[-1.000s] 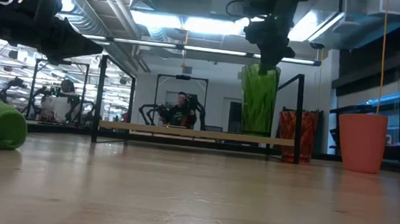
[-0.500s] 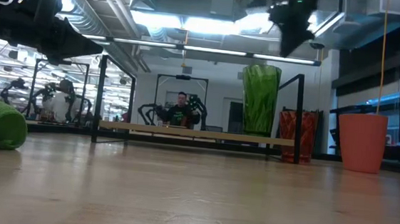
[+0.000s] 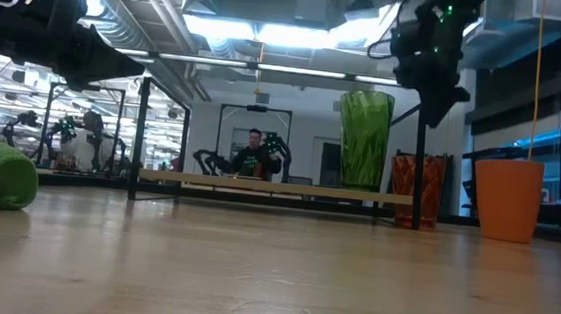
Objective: Stack small to large cups/mugs on shelf
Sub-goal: Put the light orange cup on the shelf
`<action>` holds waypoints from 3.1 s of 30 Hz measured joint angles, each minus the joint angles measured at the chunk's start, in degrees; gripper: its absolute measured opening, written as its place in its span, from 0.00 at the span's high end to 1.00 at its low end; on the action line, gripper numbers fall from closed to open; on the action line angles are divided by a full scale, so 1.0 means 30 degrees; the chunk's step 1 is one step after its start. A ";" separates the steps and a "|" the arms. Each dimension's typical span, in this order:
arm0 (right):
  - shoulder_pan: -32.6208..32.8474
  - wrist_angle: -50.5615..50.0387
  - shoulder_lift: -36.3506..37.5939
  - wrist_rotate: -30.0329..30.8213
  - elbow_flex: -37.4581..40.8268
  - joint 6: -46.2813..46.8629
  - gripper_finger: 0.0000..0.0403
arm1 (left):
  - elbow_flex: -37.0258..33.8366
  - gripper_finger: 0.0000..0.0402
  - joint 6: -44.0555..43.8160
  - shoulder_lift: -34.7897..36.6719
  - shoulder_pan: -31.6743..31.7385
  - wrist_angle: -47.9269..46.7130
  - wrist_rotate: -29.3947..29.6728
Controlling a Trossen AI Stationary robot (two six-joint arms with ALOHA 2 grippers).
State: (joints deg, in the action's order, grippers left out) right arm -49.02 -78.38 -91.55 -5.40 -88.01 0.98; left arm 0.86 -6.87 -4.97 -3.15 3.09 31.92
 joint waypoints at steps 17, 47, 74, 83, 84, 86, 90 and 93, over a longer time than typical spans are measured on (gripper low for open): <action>-0.2905 0.5116 0.1727 -0.5160 0.5407 -0.0517 0.49 | 0.0000 1.00 -0.0003 0.0007 -0.0001 0.0000 0.0000; -0.3422 0.9494 0.2098 -0.4943 0.9927 0.0550 0.73 | 0.0000 1.00 -0.0005 0.0005 0.0004 0.0000 0.0000; -0.2481 0.1140 0.2820 0.1123 -0.5920 0.0028 0.98 | 0.0000 1.00 -0.0003 0.0005 0.0002 0.0000 0.0003; 0.3860 0.5320 0.1295 0.0055 -0.7803 0.3942 0.98 | 0.0000 1.00 -0.0002 0.0000 0.0004 0.0000 0.0000; 0.4661 0.5785 0.0896 0.0060 -0.7803 0.4097 0.98 | 0.0000 1.00 -0.0004 0.0004 -0.0002 0.0000 0.0000; 0.6141 0.6582 -0.0074 0.0714 -0.7803 0.4107 0.97 | 0.0000 1.00 -0.0003 0.0007 0.0000 0.0000 0.0000; 0.8077 0.7177 -0.2190 0.2067 -0.7781 0.3922 0.97 | -0.0006 1.00 0.0000 0.0006 0.0003 0.0000 0.0000; 0.8741 0.7467 -0.3554 0.2697 -0.7971 0.3568 0.97 | 0.0000 1.00 -0.0003 0.0003 0.0000 0.0000 0.0000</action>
State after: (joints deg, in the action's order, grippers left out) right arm -22.80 -55.98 -102.21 2.69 -111.92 11.69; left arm 0.86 -6.88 -4.96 -3.15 3.09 31.92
